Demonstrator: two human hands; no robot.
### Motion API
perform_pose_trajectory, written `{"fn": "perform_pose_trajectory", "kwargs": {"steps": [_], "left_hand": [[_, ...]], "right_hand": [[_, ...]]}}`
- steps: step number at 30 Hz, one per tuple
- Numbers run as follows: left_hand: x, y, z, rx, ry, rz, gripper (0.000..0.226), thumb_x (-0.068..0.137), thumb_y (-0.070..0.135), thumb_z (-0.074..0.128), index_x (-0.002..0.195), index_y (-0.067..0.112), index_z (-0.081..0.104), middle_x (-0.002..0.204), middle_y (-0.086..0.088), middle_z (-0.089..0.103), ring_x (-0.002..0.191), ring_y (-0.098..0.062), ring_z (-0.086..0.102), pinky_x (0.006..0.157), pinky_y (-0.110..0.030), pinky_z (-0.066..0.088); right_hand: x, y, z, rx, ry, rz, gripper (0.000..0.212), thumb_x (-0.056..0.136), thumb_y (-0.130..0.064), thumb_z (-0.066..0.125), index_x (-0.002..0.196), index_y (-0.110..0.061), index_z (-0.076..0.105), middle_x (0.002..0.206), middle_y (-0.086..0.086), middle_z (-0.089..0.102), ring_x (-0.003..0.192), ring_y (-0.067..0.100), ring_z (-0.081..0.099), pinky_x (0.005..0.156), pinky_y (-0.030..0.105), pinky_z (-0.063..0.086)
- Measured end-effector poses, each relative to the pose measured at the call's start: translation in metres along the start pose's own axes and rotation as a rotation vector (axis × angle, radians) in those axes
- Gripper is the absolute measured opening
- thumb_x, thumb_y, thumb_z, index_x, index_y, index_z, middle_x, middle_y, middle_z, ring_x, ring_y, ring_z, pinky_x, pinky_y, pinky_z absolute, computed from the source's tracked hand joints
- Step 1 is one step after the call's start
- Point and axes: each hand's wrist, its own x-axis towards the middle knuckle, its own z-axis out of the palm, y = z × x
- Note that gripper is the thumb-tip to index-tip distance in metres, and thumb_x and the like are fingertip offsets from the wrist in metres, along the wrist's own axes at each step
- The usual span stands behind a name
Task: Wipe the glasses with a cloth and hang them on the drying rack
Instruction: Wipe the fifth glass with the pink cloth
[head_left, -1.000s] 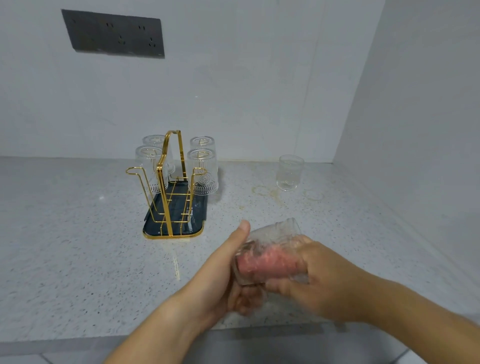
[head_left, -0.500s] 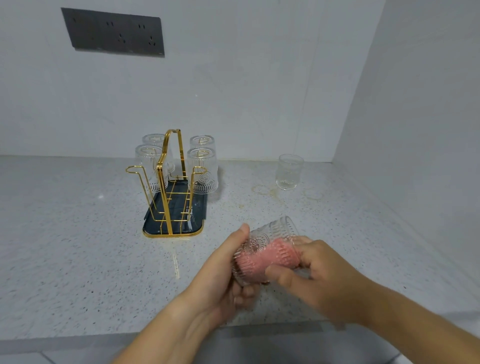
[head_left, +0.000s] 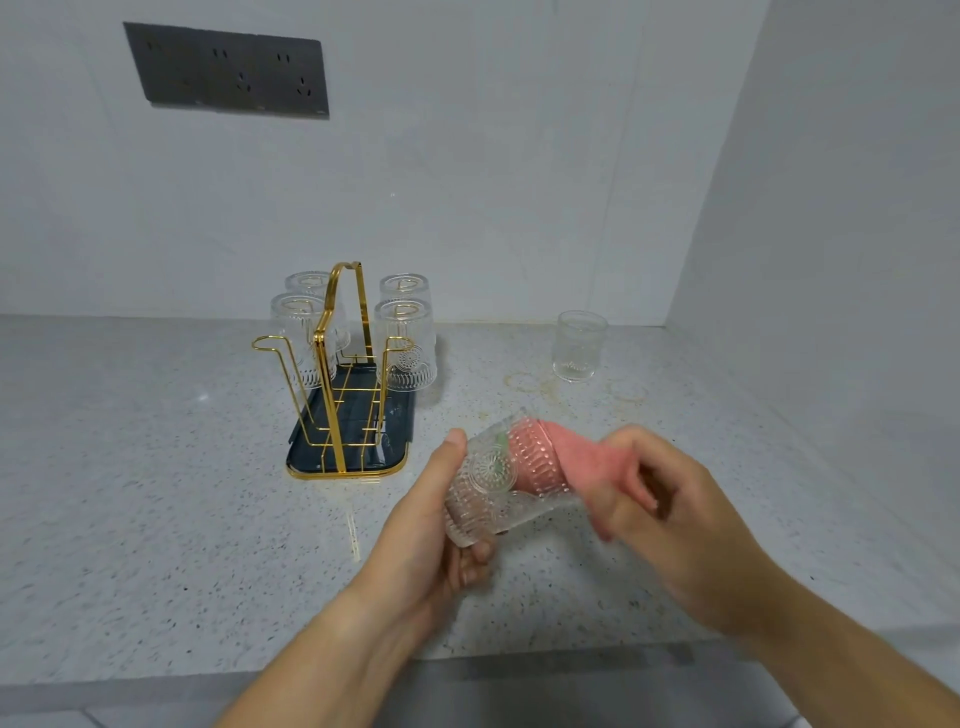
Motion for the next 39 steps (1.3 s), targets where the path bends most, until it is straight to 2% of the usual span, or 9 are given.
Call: {"fn": "perform_pose_trajectory", "kwargs": {"steps": [3, 7, 13, 21, 25, 29, 33, 36, 39], "left_hand": [[-0.002, 0.000, -0.001, 0.015, -0.008, 0.022, 0.049, 0.088, 0.064, 0.053, 0.096, 0.019, 0.070, 0.063, -0.001, 0.057, 0.043, -0.012, 0.041, 0.040, -0.019, 0.027], [-0.003, 0.000, 0.003, 0.045, -0.025, 0.086, 0.058, 0.080, 0.068, 0.054, 0.101, 0.015, 0.065, 0.060, 0.001, 0.057, 0.043, -0.012, 0.044, 0.042, -0.021, 0.028], [-0.005, 0.001, 0.005, 0.207, 0.003, 0.283, 0.063, 0.089, 0.072, 0.058, 0.103, 0.010, 0.050, 0.061, -0.002, 0.054, 0.047, -0.016, 0.048, 0.042, -0.026, 0.038], [0.000, -0.003, -0.011, 0.990, 0.049, 0.804, 0.059, 0.074, 0.071, 0.068, 0.118, 0.045, 0.038, 0.109, 0.013, 0.054, 0.091, -0.004, 0.062, 0.074, -0.028, 0.056], [-0.005, -0.007, -0.007, 0.653, -0.019, 0.644, 0.051, 0.080, 0.066, 0.074, 0.113, 0.040, 0.045, 0.096, 0.014, 0.067, 0.079, -0.004, 0.066, 0.067, -0.029, 0.056], [-0.007, 0.005, 0.007, 0.307, -0.044, 0.305, 0.059, 0.082, 0.066, 0.069, 0.102, 0.013, 0.051, 0.068, 0.001, 0.060, 0.049, -0.011, 0.053, 0.045, -0.024, 0.042], [-0.001, 0.009, 0.007, 0.047, -0.156, -0.081, 0.044, 0.091, 0.060, 0.062, 0.102, 0.017, 0.061, 0.070, -0.005, 0.059, 0.043, -0.015, 0.046, 0.041, -0.021, 0.034], [-0.001, 0.002, 0.007, 0.221, -0.117, 0.115, 0.059, 0.080, 0.067, 0.072, 0.104, 0.018, 0.051, 0.073, -0.003, 0.062, 0.050, -0.016, 0.054, 0.046, -0.028, 0.043], [0.000, -0.008, -0.002, 0.756, -0.066, 0.631, 0.057, 0.075, 0.067, 0.078, 0.111, 0.035, 0.048, 0.101, 0.007, 0.061, 0.075, -0.003, 0.061, 0.065, -0.023, 0.053]], "right_hand": [[-0.003, -0.003, 0.000, 0.069, -0.119, -0.003, 0.041, 0.100, -0.048, 0.053, 0.093, -0.011, 0.070, 0.089, 0.005, 0.076, 0.091, 0.014, 0.073, 0.085, 0.018, 0.053], [0.003, 0.002, 0.003, 0.114, 0.029, 0.053, 0.022, 0.086, -0.023, 0.065, 0.094, -0.005, 0.055, 0.079, 0.007, 0.079, 0.072, 0.016, 0.075, 0.070, 0.019, 0.056], [0.003, 0.004, 0.006, 0.012, -0.005, 0.077, 0.024, 0.096, -0.031, 0.058, 0.089, -0.020, 0.078, 0.084, 0.001, 0.078, 0.081, 0.013, 0.074, 0.080, 0.019, 0.055], [0.016, -0.008, 0.007, 0.381, 0.106, 0.304, 0.032, 0.088, -0.033, 0.058, 0.076, -0.015, 0.081, 0.085, 0.011, 0.077, 0.086, 0.025, 0.071, 0.094, 0.048, 0.057], [0.017, -0.013, 0.010, 0.420, 0.058, 0.292, 0.039, 0.094, -0.020, 0.052, 0.063, -0.016, 0.077, 0.058, -0.003, 0.068, 0.056, 0.004, 0.065, 0.064, 0.020, 0.057], [0.010, -0.005, 0.006, 0.303, 0.030, 0.242, 0.026, 0.092, -0.025, 0.058, 0.089, -0.009, 0.077, 0.084, 0.010, 0.077, 0.078, 0.016, 0.074, 0.074, 0.021, 0.057], [0.002, -0.003, 0.005, 0.130, 0.031, 0.195, 0.023, 0.087, -0.028, 0.061, 0.090, -0.013, 0.078, 0.083, 0.005, 0.078, 0.077, 0.012, 0.073, 0.073, 0.017, 0.055], [-0.001, 0.000, 0.004, 0.160, 0.062, 0.188, 0.023, 0.088, -0.026, 0.060, 0.088, -0.017, 0.081, 0.084, 0.005, 0.078, 0.079, 0.013, 0.073, 0.074, 0.019, 0.056], [0.004, -0.002, 0.004, 0.287, 0.128, 0.249, 0.028, 0.087, -0.030, 0.058, 0.085, -0.019, 0.083, 0.087, 0.008, 0.079, 0.082, 0.017, 0.075, 0.076, 0.028, 0.060]]}}
